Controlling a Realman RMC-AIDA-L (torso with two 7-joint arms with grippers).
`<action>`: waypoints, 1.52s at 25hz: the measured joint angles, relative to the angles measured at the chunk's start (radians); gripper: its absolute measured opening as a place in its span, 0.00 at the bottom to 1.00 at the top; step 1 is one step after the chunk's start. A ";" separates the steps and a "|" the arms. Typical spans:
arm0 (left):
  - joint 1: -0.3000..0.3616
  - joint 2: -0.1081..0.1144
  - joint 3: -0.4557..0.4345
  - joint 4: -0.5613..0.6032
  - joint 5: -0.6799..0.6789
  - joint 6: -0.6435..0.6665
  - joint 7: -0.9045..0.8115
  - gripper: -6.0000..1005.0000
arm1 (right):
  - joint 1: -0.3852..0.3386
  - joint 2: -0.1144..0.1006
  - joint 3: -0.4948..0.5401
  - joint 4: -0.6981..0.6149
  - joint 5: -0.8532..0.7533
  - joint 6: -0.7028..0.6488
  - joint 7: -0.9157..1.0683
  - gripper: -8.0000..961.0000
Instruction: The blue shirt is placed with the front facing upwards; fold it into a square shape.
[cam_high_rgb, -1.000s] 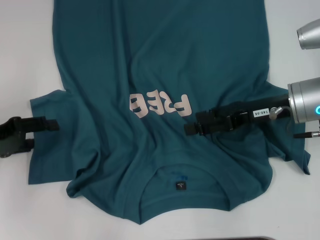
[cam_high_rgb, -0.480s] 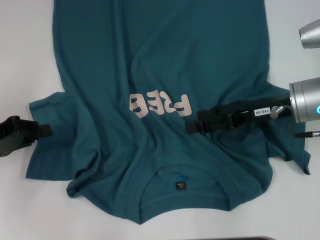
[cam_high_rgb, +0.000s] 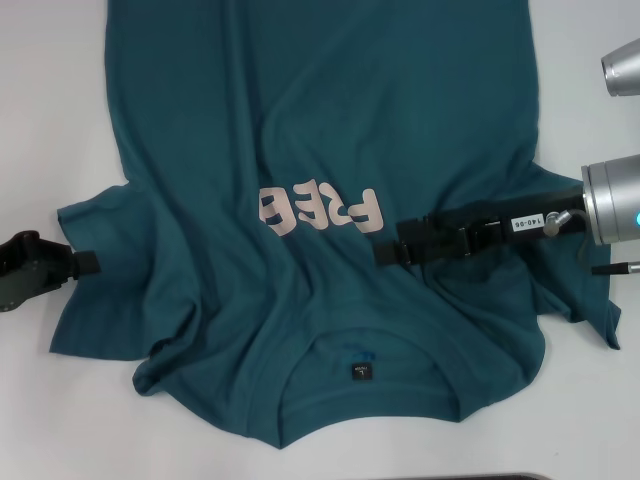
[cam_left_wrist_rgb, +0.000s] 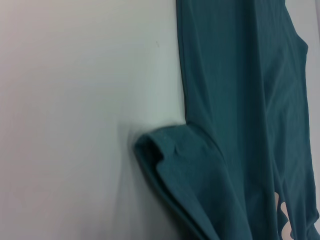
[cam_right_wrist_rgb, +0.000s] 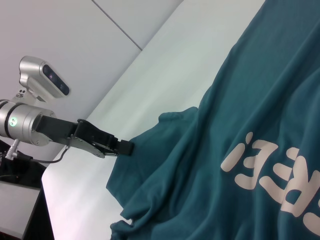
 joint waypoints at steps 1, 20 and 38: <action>0.000 0.000 0.000 0.000 0.000 0.000 0.000 0.02 | 0.000 0.000 0.000 0.000 0.000 0.000 0.000 0.92; -0.063 0.111 -0.007 -0.042 0.122 0.009 -0.078 0.02 | -0.001 0.000 0.000 0.000 0.000 0.000 -0.002 0.92; -0.127 0.128 0.000 -0.150 0.155 0.196 -0.132 0.03 | 0.006 -0.002 0.000 0.002 0.000 0.000 0.001 0.91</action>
